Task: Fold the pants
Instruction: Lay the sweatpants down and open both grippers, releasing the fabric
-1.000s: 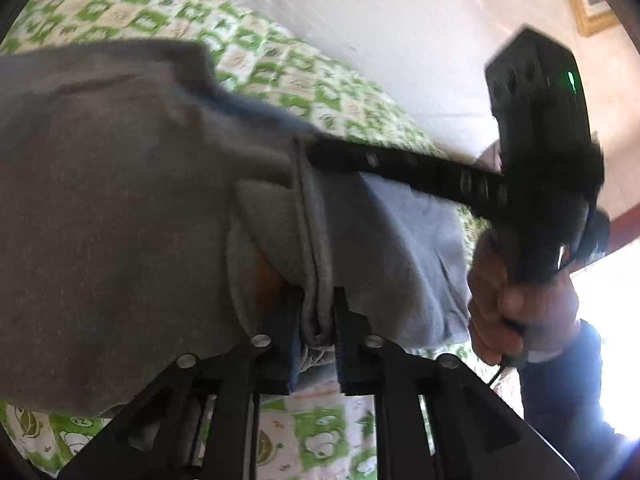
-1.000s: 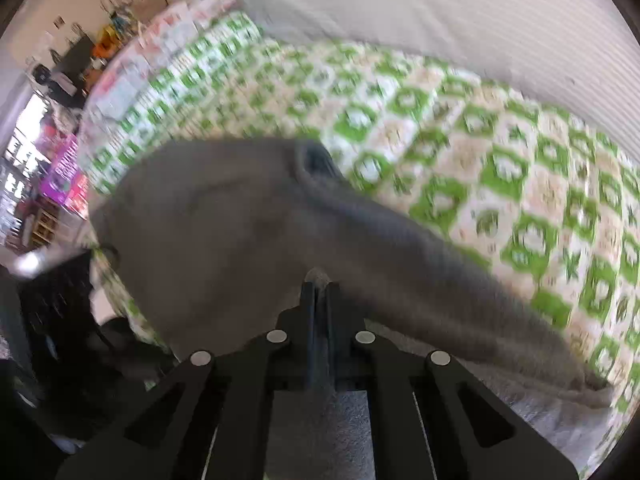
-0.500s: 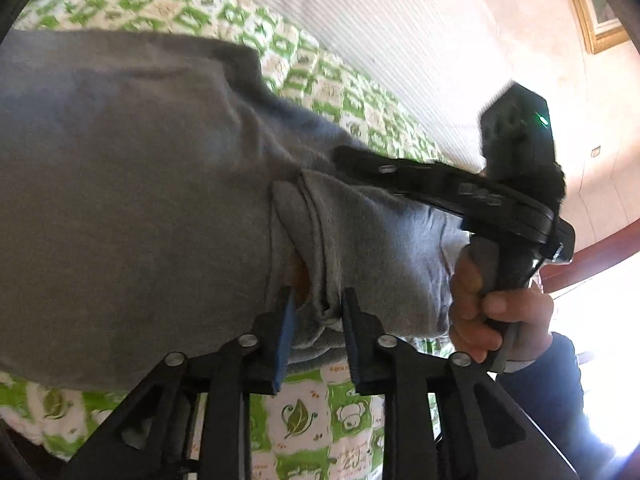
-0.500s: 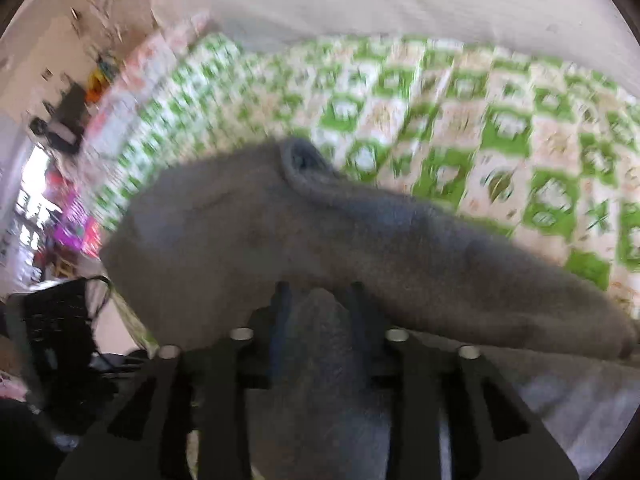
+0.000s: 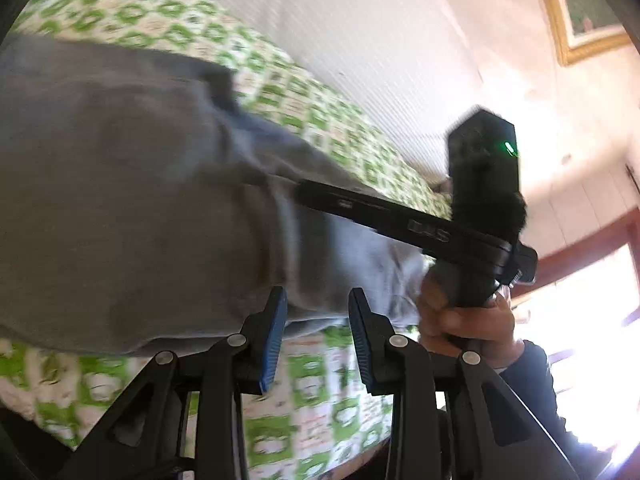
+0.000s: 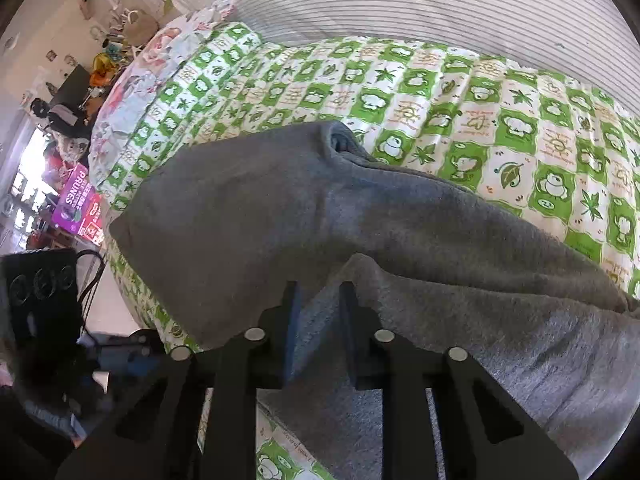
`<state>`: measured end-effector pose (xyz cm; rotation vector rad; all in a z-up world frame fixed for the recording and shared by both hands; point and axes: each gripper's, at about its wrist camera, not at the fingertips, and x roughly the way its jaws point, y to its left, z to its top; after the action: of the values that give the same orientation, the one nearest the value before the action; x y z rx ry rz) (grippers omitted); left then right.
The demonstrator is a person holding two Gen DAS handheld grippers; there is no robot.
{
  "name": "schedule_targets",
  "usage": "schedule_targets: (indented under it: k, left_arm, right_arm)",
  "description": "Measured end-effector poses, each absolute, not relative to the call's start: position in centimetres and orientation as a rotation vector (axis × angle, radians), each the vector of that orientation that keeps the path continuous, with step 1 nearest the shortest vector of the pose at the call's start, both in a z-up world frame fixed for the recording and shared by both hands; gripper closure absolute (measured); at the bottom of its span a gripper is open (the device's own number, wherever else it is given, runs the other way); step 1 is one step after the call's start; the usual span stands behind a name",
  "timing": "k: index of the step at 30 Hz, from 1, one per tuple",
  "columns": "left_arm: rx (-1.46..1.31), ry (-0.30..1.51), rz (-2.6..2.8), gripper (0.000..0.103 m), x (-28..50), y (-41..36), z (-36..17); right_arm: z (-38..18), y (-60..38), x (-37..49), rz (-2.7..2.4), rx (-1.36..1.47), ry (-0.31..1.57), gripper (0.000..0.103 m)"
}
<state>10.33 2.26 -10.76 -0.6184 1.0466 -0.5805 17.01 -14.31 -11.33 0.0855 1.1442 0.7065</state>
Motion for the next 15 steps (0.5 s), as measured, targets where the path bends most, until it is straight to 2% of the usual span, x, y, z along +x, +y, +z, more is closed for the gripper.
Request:
schedule_targets:
  k: [2, 4, 6, 8, 9, 12, 15]
  left_arm:
    - [-0.562, 1.048, -0.575, 0.066, 10.7, 0.8, -10.8]
    - [-0.523, 1.095, -0.535, 0.066, 11.3, -0.2, -12.0]
    - [-0.544, 1.151, -0.526, 0.07, 11.7, -0.3, -13.9]
    - [-0.54, 1.206, -0.514, 0.083, 11.7, -0.5, -15.6]
    - [-0.538, 1.213, -0.514, 0.083, 11.5, -0.3, -15.9]
    - [-0.572, 1.172, -0.539, 0.083, 10.5, 1.3, -14.9]
    - [-0.598, 1.096, -0.51, 0.074, 9.3, 4.2, -13.0]
  right_arm:
    - [-11.2, -14.7, 17.5, 0.679, 0.094, 1.141, 0.083]
    - [-11.4, -14.9, 18.1, 0.647, 0.089, 1.151, 0.083]
    - [-12.4, -15.1, 18.9, 0.622, 0.096, 1.192, 0.084]
    - [-14.6, -14.8, 19.2, 0.62, 0.115, 1.293, 0.084]
    - [-15.1, -14.7, 19.0, 0.619, 0.109, 1.31, 0.084]
    - [-13.9, -14.2, 18.6, 0.618, 0.087, 1.276, 0.082]
    - [-11.5, -12.8, 18.5, 0.661, 0.054, 1.216, 0.082]
